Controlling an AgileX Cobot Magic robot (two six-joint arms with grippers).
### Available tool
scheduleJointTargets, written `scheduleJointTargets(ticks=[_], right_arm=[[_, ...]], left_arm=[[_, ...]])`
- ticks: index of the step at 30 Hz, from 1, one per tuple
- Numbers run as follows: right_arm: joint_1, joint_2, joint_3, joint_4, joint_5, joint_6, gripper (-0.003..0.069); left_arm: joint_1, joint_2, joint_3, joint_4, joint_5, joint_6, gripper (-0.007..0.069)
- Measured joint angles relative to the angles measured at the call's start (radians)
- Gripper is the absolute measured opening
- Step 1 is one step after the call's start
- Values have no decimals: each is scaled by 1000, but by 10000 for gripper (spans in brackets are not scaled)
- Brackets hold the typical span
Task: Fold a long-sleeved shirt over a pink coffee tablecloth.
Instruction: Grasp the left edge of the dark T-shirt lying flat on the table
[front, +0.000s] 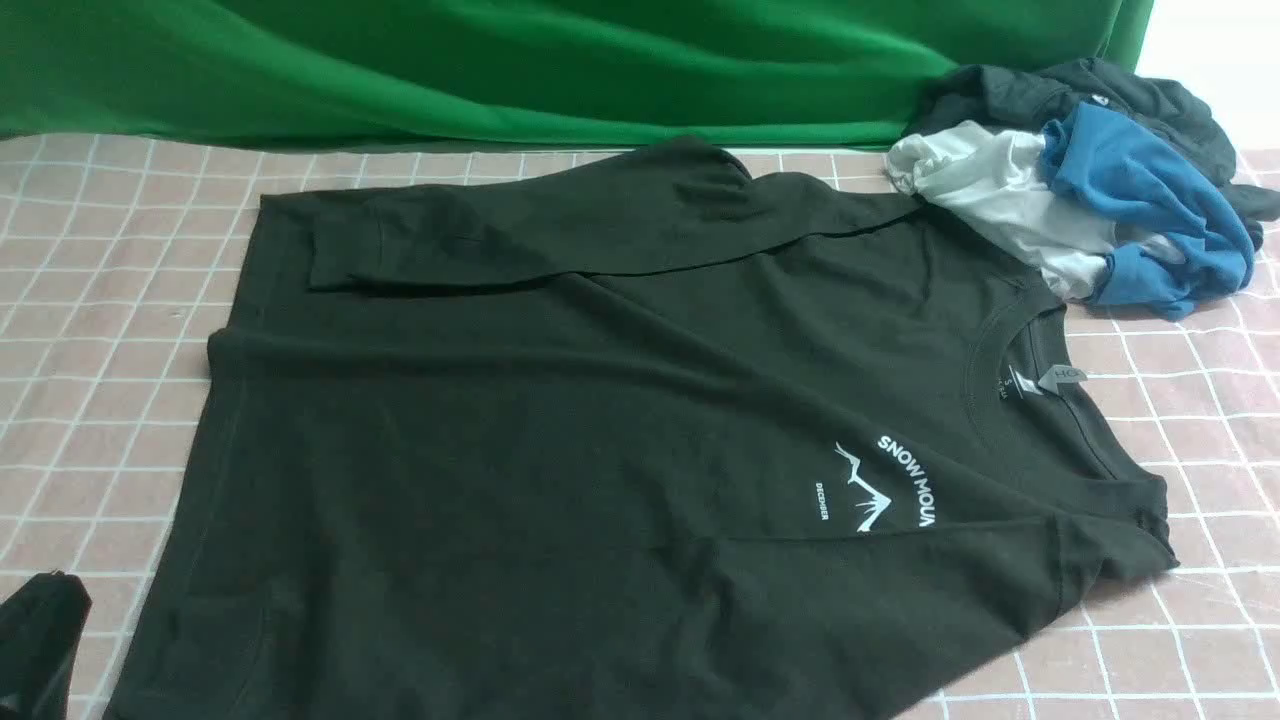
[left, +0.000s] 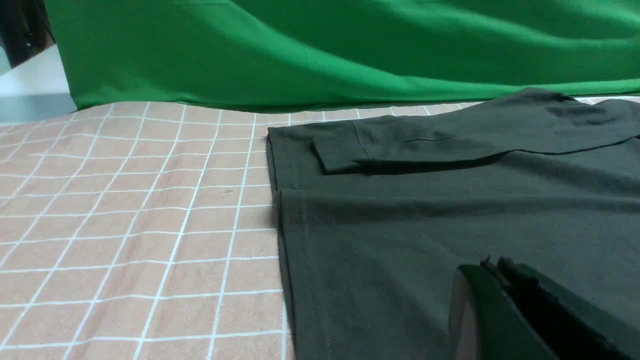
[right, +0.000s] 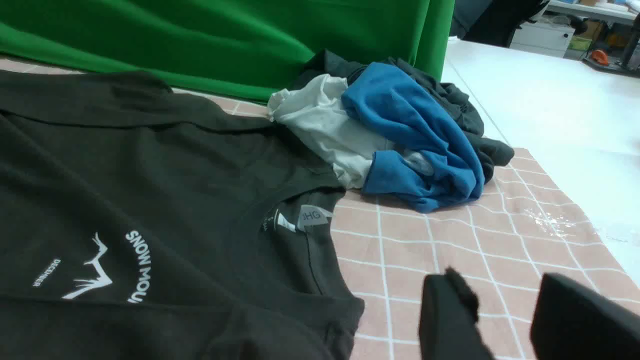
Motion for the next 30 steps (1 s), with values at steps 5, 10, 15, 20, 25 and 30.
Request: scheduleJointTargets(ticks=[5, 10, 15, 20, 25, 30], right_arm=[[0, 0, 0, 0, 0, 0, 240], [0, 0, 0, 0, 0, 0, 240], [0, 0, 0, 0, 0, 0, 240], [0, 0, 0, 0, 0, 0, 240], [0, 0, 0, 0, 0, 0, 240], [0, 0, 0, 0, 1, 0, 240]], left_arm=[[0, 0, 0, 0, 0, 0, 20], [0, 0, 0, 0, 0, 0, 20], [0, 0, 0, 0, 0, 0, 20], [0, 0, 0, -28, -65, -19, 20], [0, 0, 0, -245, -254, -162, 20], [0, 0, 0, -351, -350, -234, 20]])
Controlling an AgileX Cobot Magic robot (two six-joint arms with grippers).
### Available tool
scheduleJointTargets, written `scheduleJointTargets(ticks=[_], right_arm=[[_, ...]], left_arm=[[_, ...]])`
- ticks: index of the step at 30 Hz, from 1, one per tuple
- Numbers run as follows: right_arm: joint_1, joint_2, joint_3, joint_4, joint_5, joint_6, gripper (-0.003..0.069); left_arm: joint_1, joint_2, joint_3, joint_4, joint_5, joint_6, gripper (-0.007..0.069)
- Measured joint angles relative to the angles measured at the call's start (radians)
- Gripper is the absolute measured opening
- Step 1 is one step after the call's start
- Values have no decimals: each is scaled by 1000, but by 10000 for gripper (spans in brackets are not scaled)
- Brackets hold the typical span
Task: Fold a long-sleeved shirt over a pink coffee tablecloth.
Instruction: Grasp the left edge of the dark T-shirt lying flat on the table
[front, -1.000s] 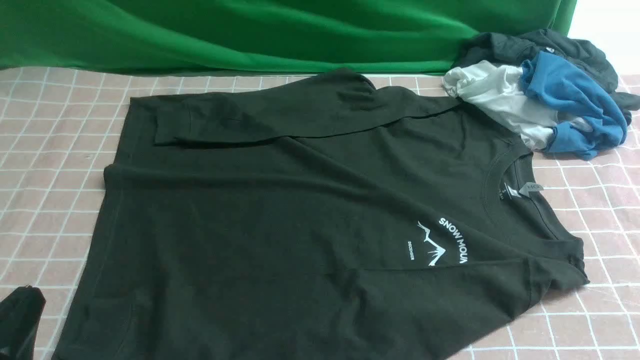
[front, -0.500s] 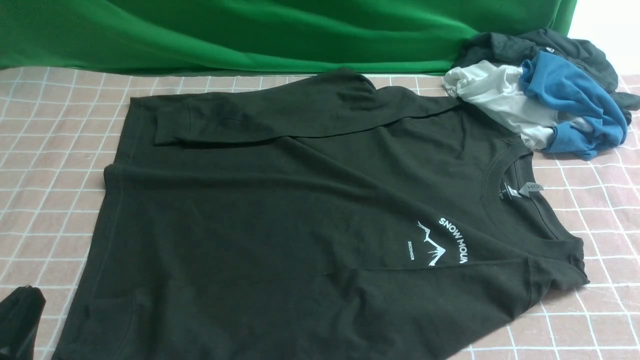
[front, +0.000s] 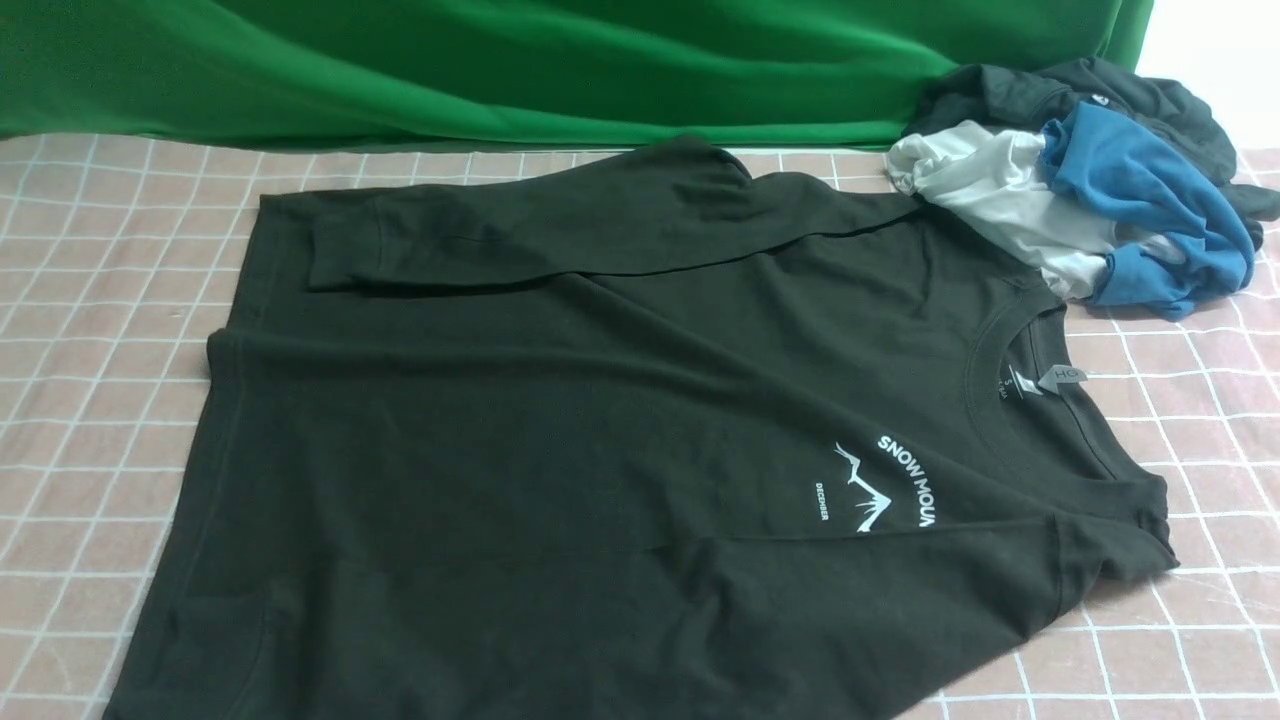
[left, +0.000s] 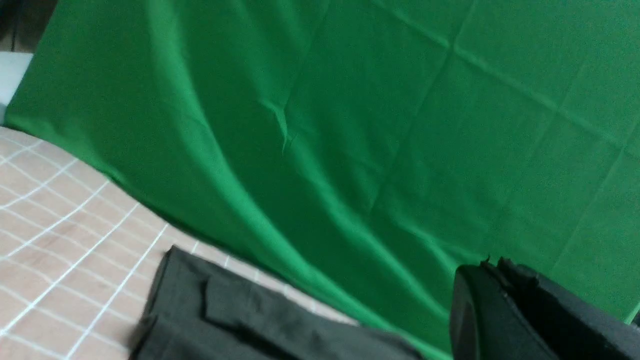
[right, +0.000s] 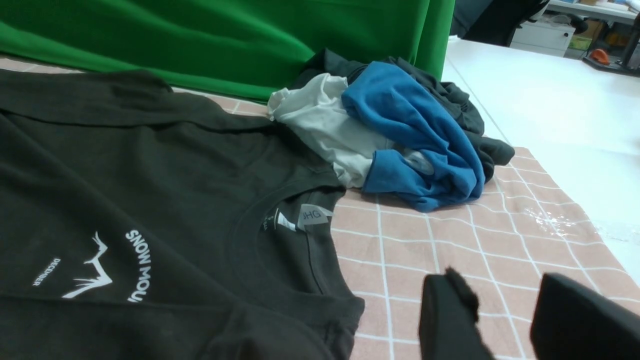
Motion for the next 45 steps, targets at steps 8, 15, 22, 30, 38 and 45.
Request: scheduleJointTargets(ticks=[8, 15, 22, 30, 38, 45], right_arm=[[0, 0, 0, 0, 1, 0, 240], [0, 0, 0, 16, -69, 56, 240], [0, 0, 0, 110, -293, 552, 240], [67, 16, -32, 119, -172, 768, 213], [416, 247, -380, 120, 273, 490, 164], [743, 398, -629, 120, 564, 301, 165]], left_arm=[[-10, 0, -33, 12, 89, -87, 20], [-98, 88, -221, -1, 376, 82, 20], [-227, 375, -439, -98, 765, 433, 20], [-249, 622, -554, -116, 885, 518, 20], [-249, 824, -683, -101, 1052, 655, 20], [-246, 960, -776, 12, 1080, 675, 20]])
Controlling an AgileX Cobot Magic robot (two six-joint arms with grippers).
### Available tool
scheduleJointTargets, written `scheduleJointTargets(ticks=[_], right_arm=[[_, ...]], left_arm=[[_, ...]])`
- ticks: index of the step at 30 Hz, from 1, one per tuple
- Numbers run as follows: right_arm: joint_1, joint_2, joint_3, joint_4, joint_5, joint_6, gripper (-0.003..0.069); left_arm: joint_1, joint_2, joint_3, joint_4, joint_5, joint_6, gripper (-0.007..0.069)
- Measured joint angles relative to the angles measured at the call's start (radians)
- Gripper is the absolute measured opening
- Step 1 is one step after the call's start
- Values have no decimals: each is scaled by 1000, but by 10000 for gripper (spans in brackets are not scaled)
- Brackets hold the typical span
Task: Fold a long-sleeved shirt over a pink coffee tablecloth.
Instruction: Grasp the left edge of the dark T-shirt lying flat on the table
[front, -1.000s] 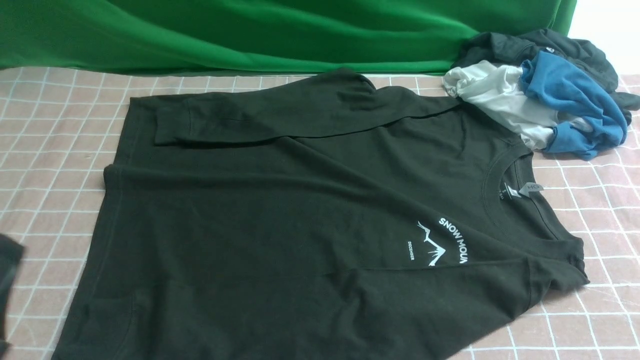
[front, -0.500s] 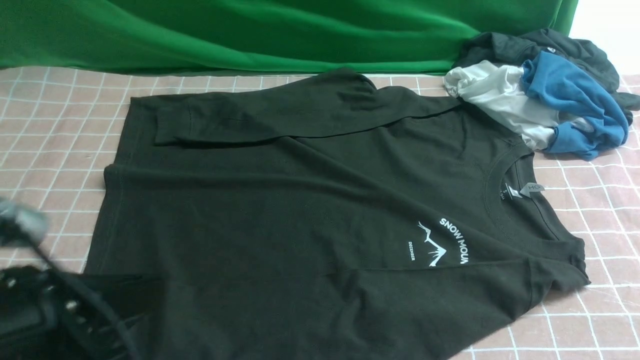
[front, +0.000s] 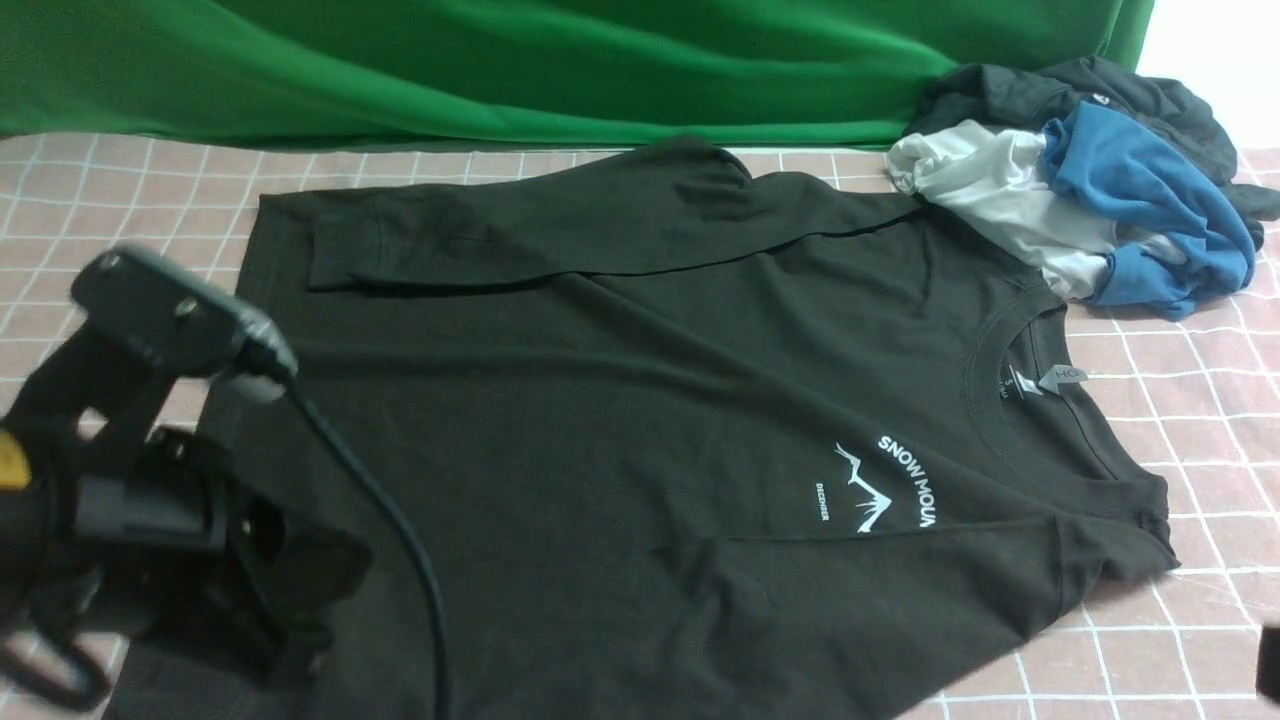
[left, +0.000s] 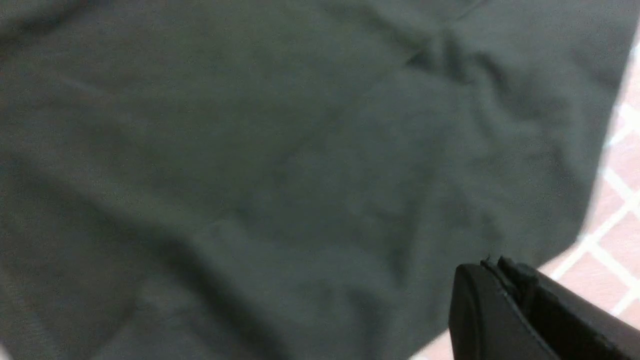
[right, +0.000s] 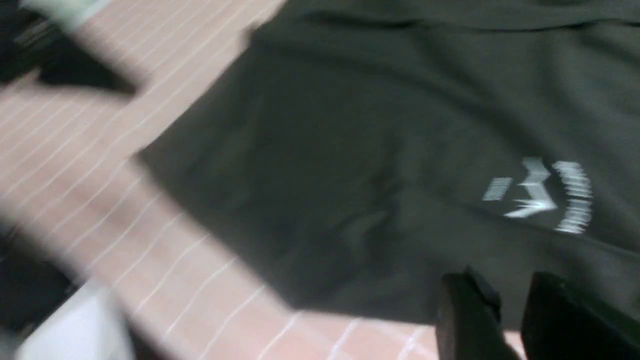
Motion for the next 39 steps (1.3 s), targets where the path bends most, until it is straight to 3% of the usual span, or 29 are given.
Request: scheduleJointTargets(ticks=[2, 3, 7, 14, 21, 25, 29, 32, 39], right_arm=[[89, 6, -40, 0, 8, -9, 167], [89, 6, -43, 0, 8, -9, 167], [240, 6, -81, -1, 14, -19, 169], [356, 6, -81, -4, 28, -36, 189], [373, 6, -81, -12, 28, -59, 207], [373, 6, -81, -23, 28, -71, 216], [373, 6, -81, -27, 24, -72, 222], [373, 6, -81, -27, 16, -72, 227], [373, 6, -81, -27, 5, -72, 237]], left_arm=[[29, 53, -14, 31, 17, -5, 20], [38, 64, -16, 34, 19, -5, 20], [176, 193, -21, 50, 67, 4, 20], [269, 359, -22, 92, 96, 80, 20], [269, 428, -22, 129, 5, 244, 76], [269, 433, -22, 144, -43, 413, 152], [269, 446, -22, 145, -44, 672, 261], [269, 465, -22, 147, -48, 775, 302], [269, 540, -22, 150, -67, 821, 323]])
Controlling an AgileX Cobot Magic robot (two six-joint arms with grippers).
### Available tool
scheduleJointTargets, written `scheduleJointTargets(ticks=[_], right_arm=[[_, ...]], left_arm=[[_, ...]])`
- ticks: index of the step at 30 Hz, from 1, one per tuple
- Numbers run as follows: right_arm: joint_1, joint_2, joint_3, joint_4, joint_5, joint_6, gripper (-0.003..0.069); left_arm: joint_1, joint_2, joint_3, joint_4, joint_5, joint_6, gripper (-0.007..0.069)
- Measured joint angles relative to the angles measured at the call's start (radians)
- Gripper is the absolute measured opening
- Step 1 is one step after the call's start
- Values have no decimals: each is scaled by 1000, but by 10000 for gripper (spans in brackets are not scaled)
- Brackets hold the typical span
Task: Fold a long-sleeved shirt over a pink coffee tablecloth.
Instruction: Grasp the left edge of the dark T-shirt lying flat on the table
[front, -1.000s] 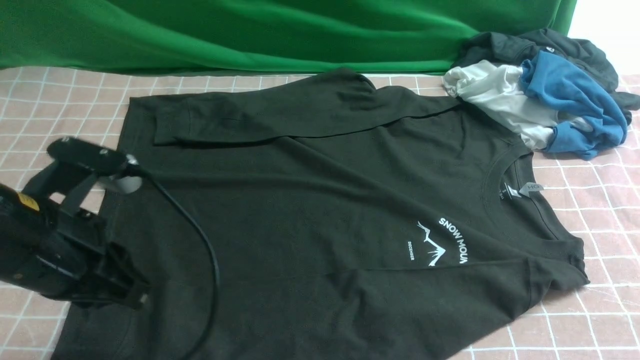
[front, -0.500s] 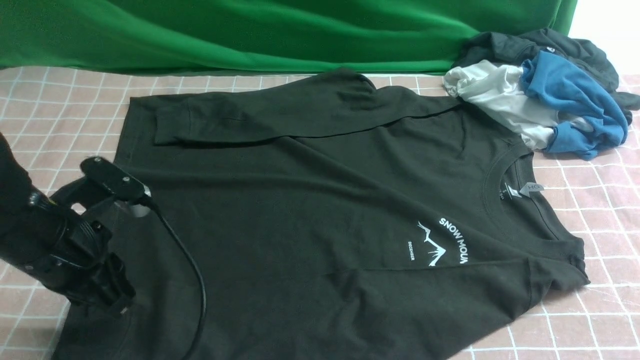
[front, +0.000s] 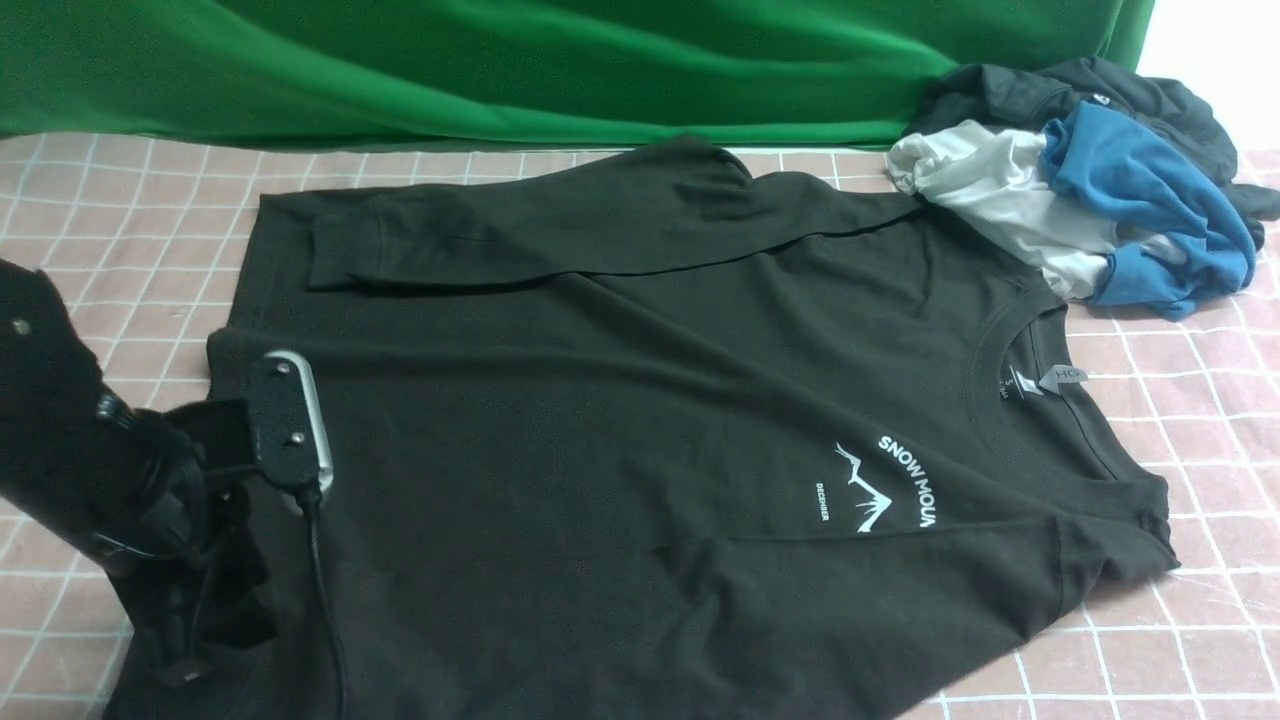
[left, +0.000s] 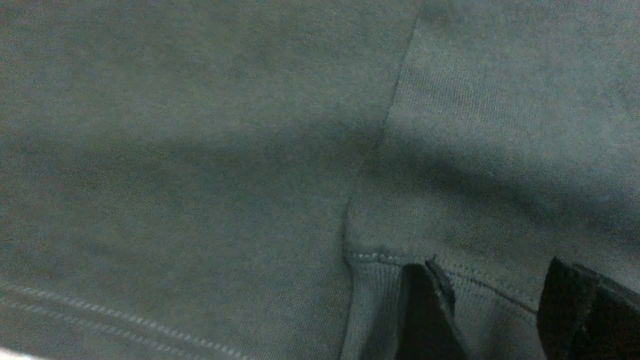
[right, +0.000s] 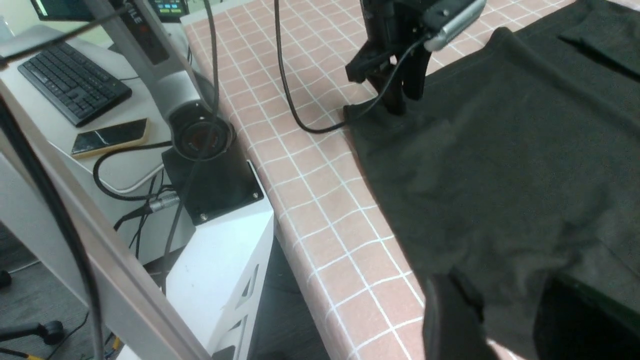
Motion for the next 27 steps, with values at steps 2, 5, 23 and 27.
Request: scheduleJointTargets(ticks=[2, 5, 23, 27], right_arm=[[0, 0, 0, 0, 0, 0, 237], [0, 0, 0, 0, 0, 0, 239], [0, 0, 0, -25, -21, 3, 239], [0, 0, 0, -25, -22, 3, 239]], left_arm=[[0, 21, 0, 10, -10, 1, 323], [0, 37, 0, 14, -38, 4, 323], [0, 108, -1, 13, -39, 77, 39], [0, 90, -1, 16, -40, 59, 15]])
